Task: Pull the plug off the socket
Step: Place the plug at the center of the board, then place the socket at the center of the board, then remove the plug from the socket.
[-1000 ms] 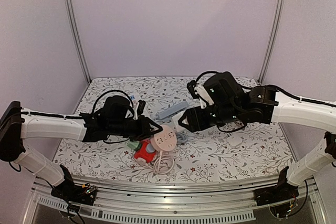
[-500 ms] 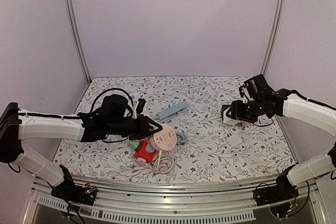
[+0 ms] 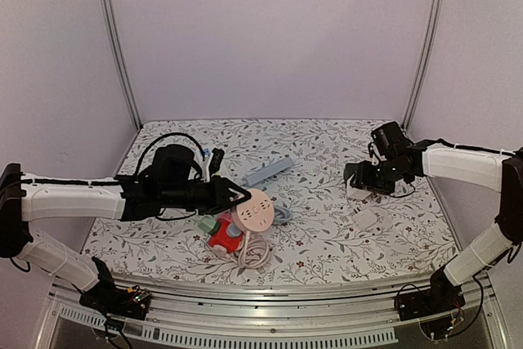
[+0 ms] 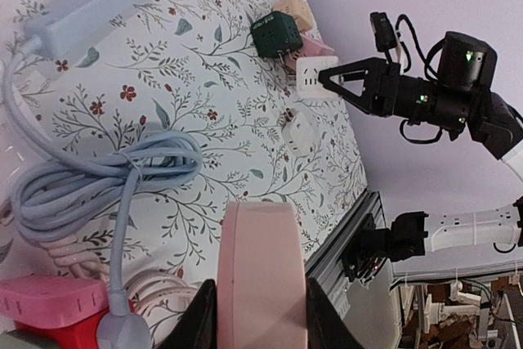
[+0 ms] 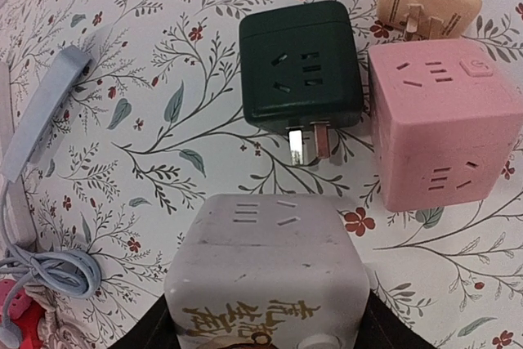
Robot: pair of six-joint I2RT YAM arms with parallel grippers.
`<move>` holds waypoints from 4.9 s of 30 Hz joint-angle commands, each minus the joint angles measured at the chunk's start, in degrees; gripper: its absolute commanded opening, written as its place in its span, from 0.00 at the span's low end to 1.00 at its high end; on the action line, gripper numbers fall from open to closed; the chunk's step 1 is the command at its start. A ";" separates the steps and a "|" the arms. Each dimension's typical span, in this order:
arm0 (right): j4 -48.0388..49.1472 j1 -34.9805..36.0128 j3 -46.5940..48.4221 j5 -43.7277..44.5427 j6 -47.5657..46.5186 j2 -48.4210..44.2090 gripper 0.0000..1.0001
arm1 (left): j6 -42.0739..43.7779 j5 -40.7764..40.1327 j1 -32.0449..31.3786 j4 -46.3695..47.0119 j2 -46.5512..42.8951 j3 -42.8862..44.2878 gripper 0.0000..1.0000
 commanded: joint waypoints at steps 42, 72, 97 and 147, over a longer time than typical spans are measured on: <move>-4.02 -1.14 2.82 6.75 -1.78 -4.04 0.97 | 4.20 5.60 -6.33 2.50 14.82 14.20 0.11; -10.90 -1.16 0.85 7.75 -2.05 -18.88 0.98 | 8.02 2.62 -12.95 -10.23 36.92 33.63 0.66; -11.16 4.16 3.02 -2.83 -0.18 -20.34 0.95 | 9.26 -11.29 -3.49 -19.93 3.53 14.03 0.85; 3.75 37.28 34.70 -7.13 24.88 33.34 0.61 | -1.52 4.93 9.11 -0.46 -10.56 -18.76 0.95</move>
